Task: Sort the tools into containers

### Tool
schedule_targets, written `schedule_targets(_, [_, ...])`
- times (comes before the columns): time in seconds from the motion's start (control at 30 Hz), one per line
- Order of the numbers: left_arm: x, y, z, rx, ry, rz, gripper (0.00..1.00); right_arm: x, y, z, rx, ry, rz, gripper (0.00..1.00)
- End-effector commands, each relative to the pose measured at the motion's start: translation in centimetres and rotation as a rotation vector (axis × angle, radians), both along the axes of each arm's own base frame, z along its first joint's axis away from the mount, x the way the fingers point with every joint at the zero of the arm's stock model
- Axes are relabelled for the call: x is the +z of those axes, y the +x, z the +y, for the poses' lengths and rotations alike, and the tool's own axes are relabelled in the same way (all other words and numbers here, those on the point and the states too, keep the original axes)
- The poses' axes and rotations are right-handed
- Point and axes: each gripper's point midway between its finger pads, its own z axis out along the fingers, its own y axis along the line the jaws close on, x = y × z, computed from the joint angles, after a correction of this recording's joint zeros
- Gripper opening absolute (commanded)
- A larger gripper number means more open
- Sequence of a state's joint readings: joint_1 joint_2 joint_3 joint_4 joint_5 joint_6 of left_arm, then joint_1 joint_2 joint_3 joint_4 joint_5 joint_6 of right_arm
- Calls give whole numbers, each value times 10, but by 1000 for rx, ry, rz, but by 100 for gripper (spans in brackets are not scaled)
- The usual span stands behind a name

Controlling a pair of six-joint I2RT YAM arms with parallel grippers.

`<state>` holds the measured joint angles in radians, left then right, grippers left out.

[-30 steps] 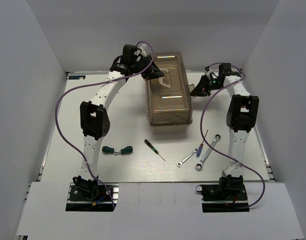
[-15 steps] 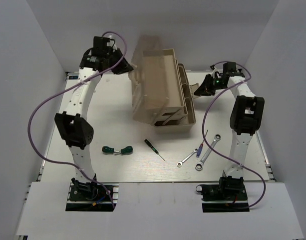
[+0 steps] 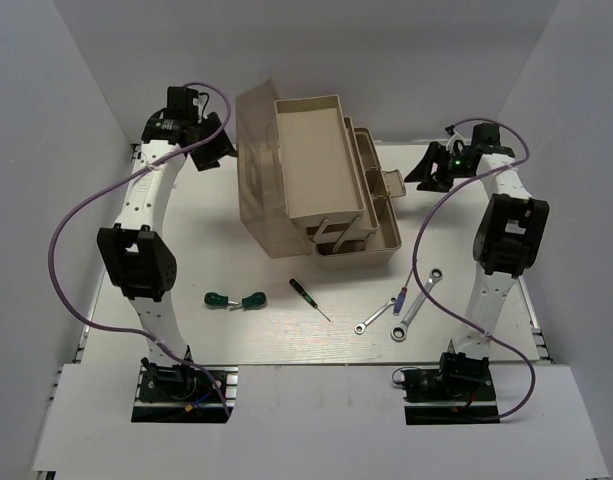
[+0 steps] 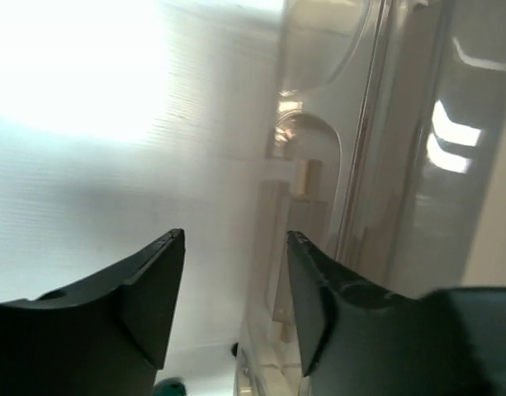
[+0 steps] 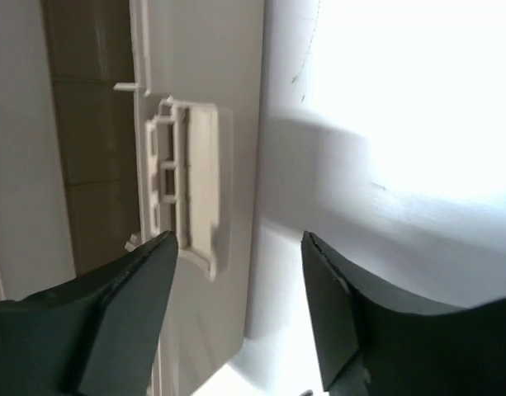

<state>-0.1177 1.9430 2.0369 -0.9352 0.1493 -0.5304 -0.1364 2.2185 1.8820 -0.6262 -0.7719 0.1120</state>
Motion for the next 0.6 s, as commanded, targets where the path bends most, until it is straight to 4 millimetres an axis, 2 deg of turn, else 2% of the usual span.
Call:
schedule_targets(0.0, [47,-9,21,59,44,-93,65,54,-12,-3,40,-5,-133,69])
schedule_targets(0.03, [48,-12,27,85,68,-92,65,54,-17,-11,31,-12,-120,69])
schedule_targets(0.1, [49,-21,46,136,100,-78,67,53,-34,-14,59,-40,-129,72])
schedule_targets(0.13, [62,-29,54,169,125,-107,67,50,-39,-21,49,-69,-113,72])
schedule_targets(0.17, [58,-36,63,193,142,-90,67,41,-49,-24,53,-81,-87,75])
schedule_targets(0.2, [63,-41,67,208,155,-100,67,48,-57,-27,79,-118,-115,76])
schedule_targets(0.23, [66,-45,77,240,174,-108,67,45,-63,-33,92,-154,-120,78])
schedule_targets(0.27, [75,-56,80,251,179,-127,67,35,-74,-33,104,-161,-90,78])
schedule_targets(0.3, [79,-61,82,259,184,-135,65,41,-85,-34,133,-181,-106,78])
schedule_targets(0.33, [79,-67,85,272,197,-132,63,40,-91,-35,162,-204,-124,76])
schedule_targets(0.37, [94,-75,87,260,208,-170,62,38,-100,-39,194,-239,-143,76])
schedule_targets(0.4, [96,-81,89,256,226,-177,60,35,-114,-37,220,-247,-136,74])
schedule_targets(0.43, [98,-87,92,252,244,-178,57,32,-124,-38,270,-265,-158,74])
schedule_targets(0.47, [106,-94,90,216,274,-205,49,34,-136,-35,351,-280,-227,69])
schedule_targets(0.5, [122,-107,91,206,298,-250,45,40,-152,-33,394,-280,-249,69])
schedule_targets(0.53, [128,-113,87,163,299,-279,40,32,-162,-31,568,-320,-404,67])
schedule_targets(0.57, [135,-118,83,93,324,-318,30,32,-189,-24,640,-287,-432,65])
